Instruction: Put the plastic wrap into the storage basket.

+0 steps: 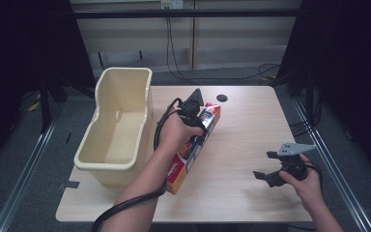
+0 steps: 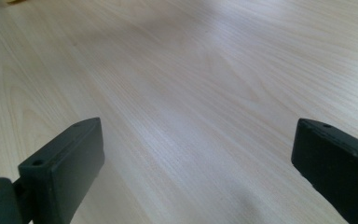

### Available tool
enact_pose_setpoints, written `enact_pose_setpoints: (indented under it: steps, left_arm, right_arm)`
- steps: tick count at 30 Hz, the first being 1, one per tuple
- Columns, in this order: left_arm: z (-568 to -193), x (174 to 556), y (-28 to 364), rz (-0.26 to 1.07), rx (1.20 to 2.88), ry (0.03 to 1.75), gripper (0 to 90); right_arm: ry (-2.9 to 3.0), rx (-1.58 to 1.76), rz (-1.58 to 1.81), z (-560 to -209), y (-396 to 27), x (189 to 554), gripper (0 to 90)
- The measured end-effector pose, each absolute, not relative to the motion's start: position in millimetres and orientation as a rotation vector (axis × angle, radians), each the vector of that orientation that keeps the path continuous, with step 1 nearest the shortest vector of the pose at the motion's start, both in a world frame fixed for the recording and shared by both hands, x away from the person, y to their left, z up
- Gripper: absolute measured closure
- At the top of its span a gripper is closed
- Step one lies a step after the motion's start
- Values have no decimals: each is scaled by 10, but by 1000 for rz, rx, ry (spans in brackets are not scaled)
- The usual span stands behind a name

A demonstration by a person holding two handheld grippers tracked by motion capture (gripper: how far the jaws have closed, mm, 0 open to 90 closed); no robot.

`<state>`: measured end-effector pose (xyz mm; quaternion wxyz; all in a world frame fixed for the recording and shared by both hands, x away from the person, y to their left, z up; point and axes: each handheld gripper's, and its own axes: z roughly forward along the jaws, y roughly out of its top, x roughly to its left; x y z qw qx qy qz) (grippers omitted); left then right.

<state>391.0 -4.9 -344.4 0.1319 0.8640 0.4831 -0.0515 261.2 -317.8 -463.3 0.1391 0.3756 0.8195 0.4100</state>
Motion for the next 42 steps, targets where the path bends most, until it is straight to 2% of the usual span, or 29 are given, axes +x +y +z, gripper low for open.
enact_pose_setpoints:
  steps: [6, 42]
  left_arm:
    - [-3314, 3926, 6, -182, 2500, 1411, 417]
    - [-2685, 3991, 538, -138, 2429, 1543, 416]
  right_arm:
    - [2363, 1082, 1192, -4626, -3182, 2609, 23]
    - [2365, 1083, 1194, -4623, -3178, 2608, 23]
